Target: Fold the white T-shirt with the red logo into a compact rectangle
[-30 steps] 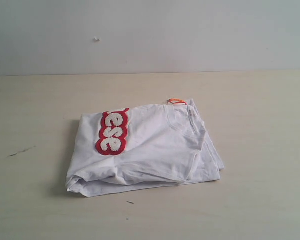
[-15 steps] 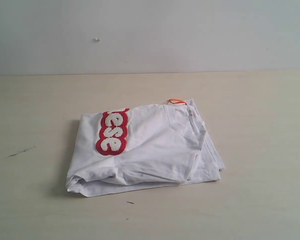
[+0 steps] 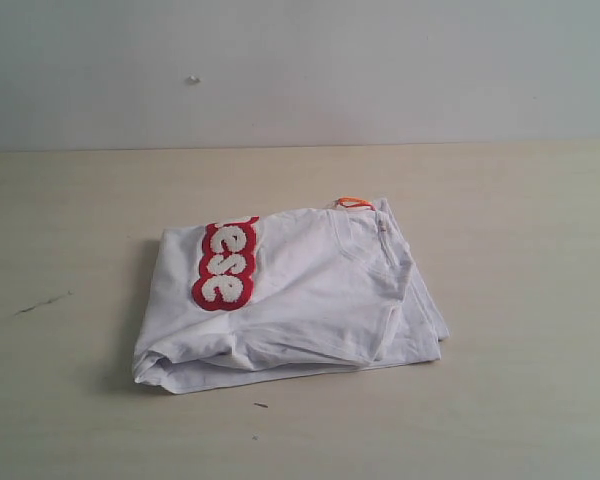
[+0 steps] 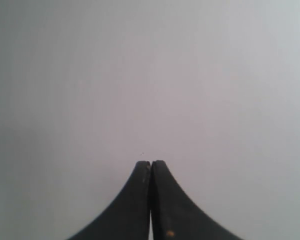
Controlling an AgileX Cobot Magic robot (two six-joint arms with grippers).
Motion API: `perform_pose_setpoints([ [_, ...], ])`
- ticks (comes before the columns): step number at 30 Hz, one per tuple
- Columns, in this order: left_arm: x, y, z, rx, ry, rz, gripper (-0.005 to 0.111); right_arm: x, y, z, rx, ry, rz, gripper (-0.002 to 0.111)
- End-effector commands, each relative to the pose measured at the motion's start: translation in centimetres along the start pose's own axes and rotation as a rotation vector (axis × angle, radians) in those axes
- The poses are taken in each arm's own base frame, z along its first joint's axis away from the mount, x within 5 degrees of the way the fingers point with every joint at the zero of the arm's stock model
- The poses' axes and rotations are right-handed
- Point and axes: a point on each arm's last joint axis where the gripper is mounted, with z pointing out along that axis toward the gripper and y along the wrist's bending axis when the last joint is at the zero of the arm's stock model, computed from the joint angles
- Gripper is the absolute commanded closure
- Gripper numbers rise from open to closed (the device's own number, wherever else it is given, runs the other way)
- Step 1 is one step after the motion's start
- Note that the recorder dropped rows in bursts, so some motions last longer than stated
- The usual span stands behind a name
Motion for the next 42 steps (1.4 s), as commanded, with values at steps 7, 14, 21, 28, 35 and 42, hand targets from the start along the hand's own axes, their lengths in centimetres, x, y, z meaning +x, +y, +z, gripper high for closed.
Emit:
perform_pose_setpoints([
  [7, 0.22, -1.39, 0.25, -0.154, 0.014, 0.152, 0.107, 0.13, -0.04, 0.00, 0.002, 0.000, -0.003, 0.108],
  [14, 0.22, -1.39, 0.25, -0.154, 0.014, 0.152, 0.107, 0.13, -0.04, 0.00, 0.002, 0.000, -0.003, 0.108],
  [21, 0.22, -1.39, 0.25, -0.154, 0.014, 0.152, 0.107, 0.13, -0.04, 0.00, 0.002, 0.000, -0.003, 0.108],
  [28, 0.22, -1.39, 0.25, -0.154, 0.014, 0.152, 0.107, 0.13, -0.04, 0.00, 0.002, 0.000, -0.003, 0.108],
  [35, 0.22, -1.39, 0.25, -0.154, 0.014, 0.152, 0.107, 0.13, -0.04, 0.00, 0.002, 0.000, -0.003, 0.108],
  [42, 0.99, -0.77, 0.26, -0.207, 0.014, 0.130, 0.107, 0.13, -0.04, 0.00, 0.002, 0.000, -0.003, 0.108],
])
